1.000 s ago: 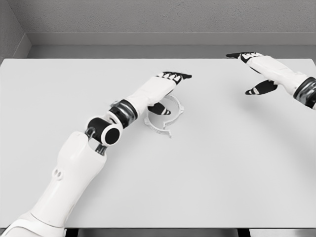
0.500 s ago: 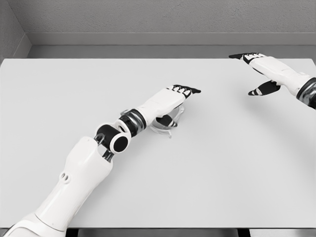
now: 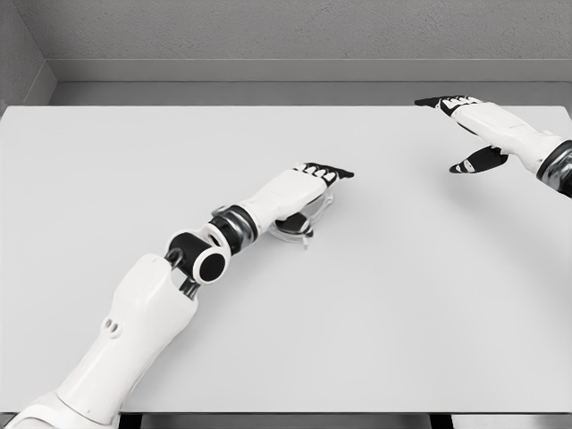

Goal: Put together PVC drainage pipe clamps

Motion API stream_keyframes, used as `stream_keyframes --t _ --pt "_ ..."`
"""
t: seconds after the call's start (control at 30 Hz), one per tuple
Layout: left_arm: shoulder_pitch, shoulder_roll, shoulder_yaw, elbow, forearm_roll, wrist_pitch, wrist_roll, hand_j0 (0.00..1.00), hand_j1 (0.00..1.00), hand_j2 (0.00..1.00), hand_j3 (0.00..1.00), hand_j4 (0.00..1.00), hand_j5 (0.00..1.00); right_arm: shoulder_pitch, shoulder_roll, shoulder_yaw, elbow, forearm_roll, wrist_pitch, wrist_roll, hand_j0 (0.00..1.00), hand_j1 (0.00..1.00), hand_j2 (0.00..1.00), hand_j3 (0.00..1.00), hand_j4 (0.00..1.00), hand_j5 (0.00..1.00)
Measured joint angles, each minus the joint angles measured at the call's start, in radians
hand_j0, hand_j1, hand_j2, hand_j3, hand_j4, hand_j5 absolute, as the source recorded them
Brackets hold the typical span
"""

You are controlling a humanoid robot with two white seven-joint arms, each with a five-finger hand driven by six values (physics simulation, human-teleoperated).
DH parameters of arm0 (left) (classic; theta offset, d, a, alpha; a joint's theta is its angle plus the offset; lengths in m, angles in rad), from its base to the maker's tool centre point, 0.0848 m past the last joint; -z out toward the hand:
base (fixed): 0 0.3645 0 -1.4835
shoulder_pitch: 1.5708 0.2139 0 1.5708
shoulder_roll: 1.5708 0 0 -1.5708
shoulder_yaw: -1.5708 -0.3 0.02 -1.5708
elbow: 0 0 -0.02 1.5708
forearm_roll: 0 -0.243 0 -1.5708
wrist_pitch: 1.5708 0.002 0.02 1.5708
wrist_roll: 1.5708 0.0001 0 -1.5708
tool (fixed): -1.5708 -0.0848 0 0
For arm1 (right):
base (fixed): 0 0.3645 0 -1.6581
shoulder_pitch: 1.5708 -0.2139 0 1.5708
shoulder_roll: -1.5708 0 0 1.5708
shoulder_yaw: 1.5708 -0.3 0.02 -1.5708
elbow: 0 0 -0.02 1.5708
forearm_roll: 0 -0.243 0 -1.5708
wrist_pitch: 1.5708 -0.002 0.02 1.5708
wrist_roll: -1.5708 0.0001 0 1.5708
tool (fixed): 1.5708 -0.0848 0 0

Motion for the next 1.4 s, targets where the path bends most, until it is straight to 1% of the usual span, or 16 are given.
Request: stream_keyframes --t 0.17,0.4,0.67,0.77,0.97,1.07,1.13,1.23,1.3,1.4 --pt "0.018 0.012 0.003 -0.020 0.002 0.005 0.001 1.00 1.00 1.00 1.00 1.00 1.00 0.000 0.000 0.001 0.000 -0.001 0.000 0.000 1.00 1.00 1.00 1.00 1.00 1.00" --pt "0.018 0.029 0.007 -0.048 0.000 0.007 0.000 1.00 1.00 1.00 1.00 1.00 1.00 0.000 0.001 0.001 -0.001 -0.002 0.000 0.000 1.00 1.00 1.00 1.00 1.00 1.00" --pt "0.028 0.049 0.009 -0.068 0.001 0.008 0.000 1.00 1.00 1.00 1.00 1.00 1.00 0.000 0.002 0.003 -0.020 -0.003 0.000 0.001 1.00 1.00 1.00 1.00 1.00 1.00" --pt "0.040 0.057 0.010 -0.095 0.001 0.007 0.000 1.00 1.00 1.00 1.00 1.00 1.00 0.002 0.002 0.003 -0.021 -0.003 0.000 0.002 1.00 1.00 1.00 1.00 1.00 1.00" --pt "0.040 0.065 0.014 -0.160 0.004 0.007 -0.001 1.00 1.00 1.00 1.00 1.00 1.00 0.009 0.001 0.002 -0.032 -0.004 0.000 0.002 1.00 1.00 1.00 1.00 1.00 1.00" --pt "0.048 0.077 0.043 -0.185 0.006 0.007 -0.001 1.00 1.00 1.00 1.00 1.00 1.00 0.009 0.001 0.002 -0.034 -0.004 0.000 0.003 1.00 1.00 1.00 1.00 1.00 1.00" --pt "0.106 0.100 0.084 -0.209 0.007 0.006 -0.001 1.00 1.00 1.00 1.00 1.00 1.00 0.009 0.001 0.002 -0.035 -0.004 0.000 0.003 1.00 1.00 1.00 1.00 1.00 1.00" --pt "0.149 0.118 0.156 -0.237 0.010 0.002 -0.001 1.00 1.00 1.00 1.00 1.00 1.00 0.009 0.001 0.002 -0.035 -0.005 0.000 0.002 1.00 1.00 1.00 1.00 1.00 1.00" --pt "0.190 0.124 0.201 -0.257 0.010 0.001 -0.001 1.00 1.00 1.00 1.00 1.00 1.00 0.008 0.001 0.001 -0.035 -0.004 0.001 0.002 1.00 1.00 1.00 1.00 1.00 1.00" --pt "0.207 0.148 0.243 -0.289 0.012 -0.001 -0.001 1.00 1.00 1.00 1.00 1.00 1.00 0.008 0.001 0.001 -0.034 -0.004 0.001 0.002 1.00 1.00 1.00 1.00 1.00 1.00"
